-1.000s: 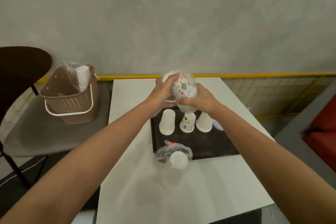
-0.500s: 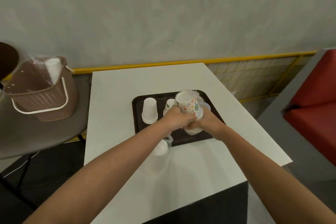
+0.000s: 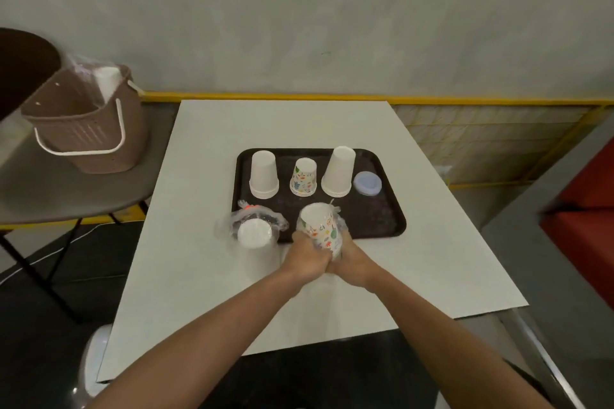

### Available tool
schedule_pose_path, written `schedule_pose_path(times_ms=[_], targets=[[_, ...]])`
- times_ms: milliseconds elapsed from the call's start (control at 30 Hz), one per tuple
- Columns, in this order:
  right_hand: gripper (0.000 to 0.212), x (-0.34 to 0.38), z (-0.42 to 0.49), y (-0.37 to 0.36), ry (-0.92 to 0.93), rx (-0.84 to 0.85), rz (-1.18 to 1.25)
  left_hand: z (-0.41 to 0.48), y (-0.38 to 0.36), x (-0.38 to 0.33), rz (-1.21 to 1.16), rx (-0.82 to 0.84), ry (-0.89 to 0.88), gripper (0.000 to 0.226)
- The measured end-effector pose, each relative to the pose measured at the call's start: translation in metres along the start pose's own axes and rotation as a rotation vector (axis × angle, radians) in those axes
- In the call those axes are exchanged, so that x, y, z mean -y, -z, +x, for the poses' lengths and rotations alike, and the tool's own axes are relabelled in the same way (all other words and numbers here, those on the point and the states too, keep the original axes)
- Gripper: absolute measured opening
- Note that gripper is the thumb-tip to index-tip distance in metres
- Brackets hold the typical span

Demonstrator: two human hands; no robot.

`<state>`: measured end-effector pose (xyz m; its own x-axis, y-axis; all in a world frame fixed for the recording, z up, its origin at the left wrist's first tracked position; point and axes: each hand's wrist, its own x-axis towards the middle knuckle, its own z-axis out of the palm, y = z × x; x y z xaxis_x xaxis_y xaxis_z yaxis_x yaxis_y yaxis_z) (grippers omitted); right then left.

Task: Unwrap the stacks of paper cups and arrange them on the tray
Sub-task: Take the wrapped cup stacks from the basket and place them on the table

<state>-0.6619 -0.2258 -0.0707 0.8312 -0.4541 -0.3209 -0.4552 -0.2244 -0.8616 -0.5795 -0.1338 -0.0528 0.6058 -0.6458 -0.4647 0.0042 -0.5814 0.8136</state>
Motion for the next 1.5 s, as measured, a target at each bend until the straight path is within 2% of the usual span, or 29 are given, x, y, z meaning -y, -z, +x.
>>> schedule_pose_path(times_ms=[67, 167, 267, 367, 467, 567, 700, 833, 1000, 1067, 1200, 1367, 1500], targets=[[0.094, -0.011, 0.006, -0.010, -0.012, -0.030, -0.077, -0.001, -0.004, 0.012, -0.009, -0.040, -0.014, 0.062], [0.099, -0.010, 0.011, -0.016, -0.040, -0.052, -0.214, 0.005, -0.009, 0.028, 0.002, -0.082, -0.010, 0.059], [0.095, -0.011, 0.017, -0.019, -0.075, -0.041, -0.326, 0.010, -0.012, 0.037, 0.001, -0.108, -0.019, 0.062], [0.085, -0.015, 0.020, -0.020, -0.082, -0.051, -0.246, 0.017, -0.014, 0.047, 0.003, -0.123, -0.062, 0.069], [0.066, -0.019, 0.021, -0.021, -0.069, -0.056, -0.169, 0.018, -0.012, 0.050, 0.035, -0.132, -0.054, 0.071], [0.056, -0.020, 0.021, -0.022, -0.086, -0.066, -0.186, 0.018, -0.012, 0.050, 0.080, -0.140, -0.048, 0.070], [0.051, -0.022, 0.021, -0.023, -0.126, -0.041, -0.224, 0.019, -0.015, 0.052, 0.103, -0.140, -0.055, 0.061], [0.046, -0.021, 0.016, -0.020, -0.178, -0.019, -0.234, 0.018, -0.015, 0.052, 0.115, -0.130, -0.054, 0.068], [0.044, -0.018, 0.013, -0.014, -0.159, 0.003, -0.205, 0.016, -0.014, 0.051, 0.097, -0.126, -0.080, 0.070], [0.047, -0.017, 0.012, -0.011, -0.164, -0.007, -0.159, 0.014, -0.014, 0.051, 0.091, -0.132, -0.077, 0.070], [0.069, -0.014, 0.009, -0.001, -0.164, -0.026, -0.105, 0.012, -0.011, 0.048, 0.084, -0.158, -0.078, 0.076], [0.102, -0.004, 0.013, 0.010, -0.201, -0.049, -0.191, 0.007, 0.000, 0.036, 0.100, -0.155, -0.120, 0.087], [0.103, 0.015, 0.015, 0.022, -0.129, -0.007, -0.230, -0.005, 0.013, 0.015, 0.223, -0.158, -0.111, 0.079]])
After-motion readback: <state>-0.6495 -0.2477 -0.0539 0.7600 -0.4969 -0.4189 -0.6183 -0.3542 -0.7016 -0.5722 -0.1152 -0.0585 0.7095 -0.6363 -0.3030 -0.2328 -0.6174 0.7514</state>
